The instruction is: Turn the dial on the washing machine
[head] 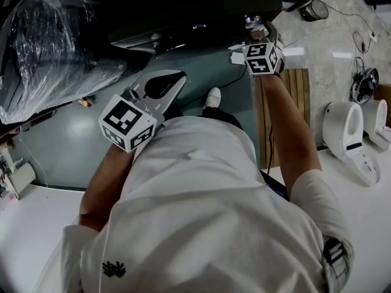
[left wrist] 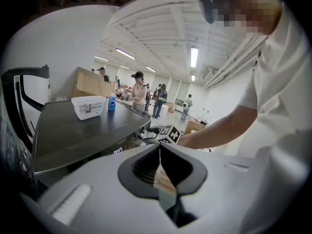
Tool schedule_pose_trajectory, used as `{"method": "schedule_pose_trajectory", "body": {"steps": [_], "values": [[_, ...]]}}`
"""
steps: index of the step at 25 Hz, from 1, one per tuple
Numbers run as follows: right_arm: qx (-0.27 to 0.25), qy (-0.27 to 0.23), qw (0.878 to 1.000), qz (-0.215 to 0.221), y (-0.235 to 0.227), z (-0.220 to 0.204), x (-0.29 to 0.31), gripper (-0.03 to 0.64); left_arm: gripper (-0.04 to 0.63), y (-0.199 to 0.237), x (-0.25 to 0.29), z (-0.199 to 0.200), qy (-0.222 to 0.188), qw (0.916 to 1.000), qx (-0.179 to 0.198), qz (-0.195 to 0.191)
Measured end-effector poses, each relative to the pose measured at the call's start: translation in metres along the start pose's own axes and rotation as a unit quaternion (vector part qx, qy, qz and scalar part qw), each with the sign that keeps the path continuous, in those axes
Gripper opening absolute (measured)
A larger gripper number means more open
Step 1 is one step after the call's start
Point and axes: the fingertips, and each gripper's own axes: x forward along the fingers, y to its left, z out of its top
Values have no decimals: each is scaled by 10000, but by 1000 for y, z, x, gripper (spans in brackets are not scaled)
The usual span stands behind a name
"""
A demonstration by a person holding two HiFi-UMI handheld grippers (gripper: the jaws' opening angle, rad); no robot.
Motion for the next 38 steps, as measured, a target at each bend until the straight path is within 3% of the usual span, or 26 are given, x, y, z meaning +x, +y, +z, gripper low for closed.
{"method": "schedule_pose_trajectory", "body": {"steps": [10, 15, 19, 21, 38], "values": [[187, 108, 9997, -140, -6, 1, 7, 261, 57, 2, -5, -1, -30, 10000, -40, 60], [1002, -3, 9949, 96, -9, 3, 4, 261, 57, 4, -8, -2, -56, 9999, -72, 95], [2026, -212, 9785, 332, -15, 4, 0, 261, 57, 5, -8, -1, -81, 9999, -62, 99], [2267, -279, 9728, 386, -16, 3, 0, 261, 57, 4, -8, 0, -87, 9999, -58, 96], [1190, -231, 9921, 334, -9, 5, -10, 262, 57, 0, -4, -1, -82, 9999, -57, 35]]}}
